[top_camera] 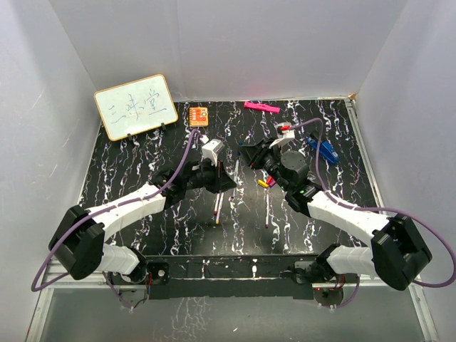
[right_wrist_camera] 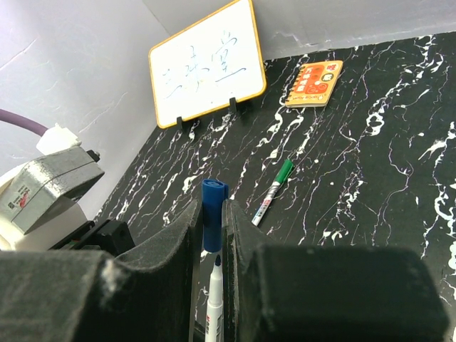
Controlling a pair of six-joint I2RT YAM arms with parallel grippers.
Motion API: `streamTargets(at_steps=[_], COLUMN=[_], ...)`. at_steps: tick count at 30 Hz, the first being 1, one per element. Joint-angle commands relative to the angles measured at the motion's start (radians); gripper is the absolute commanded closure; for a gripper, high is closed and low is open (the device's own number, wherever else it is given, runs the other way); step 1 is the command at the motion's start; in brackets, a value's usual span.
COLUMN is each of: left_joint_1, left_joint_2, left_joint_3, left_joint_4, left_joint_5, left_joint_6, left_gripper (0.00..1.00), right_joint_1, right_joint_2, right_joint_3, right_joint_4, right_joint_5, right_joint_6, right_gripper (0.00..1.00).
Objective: Insert the pens into the pen caps
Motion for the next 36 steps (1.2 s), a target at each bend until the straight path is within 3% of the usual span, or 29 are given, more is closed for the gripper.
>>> streamTargets(at_steps=[1, 36], left_joint_1=[-0.003, -0.003], left_joint_2=[-0.034, -0.025], left_joint_3=[0.021, 0.026], left_joint_4=[0.0, 0.004], left_joint_5=[0.002, -0.04], left_joint_6=[0.01, 0.001], left_gripper=[1.0, 1.0], right_joint_1=[0.002, 0.013], right_joint_2=[0.005, 0.031], right_joint_3=[0.002, -0.046], right_joint_4=[0.039, 0.061], right_joint_5=[-0.015, -0.079], right_joint_6=[0.009, 0.056], right_gripper=[1.0, 1.0])
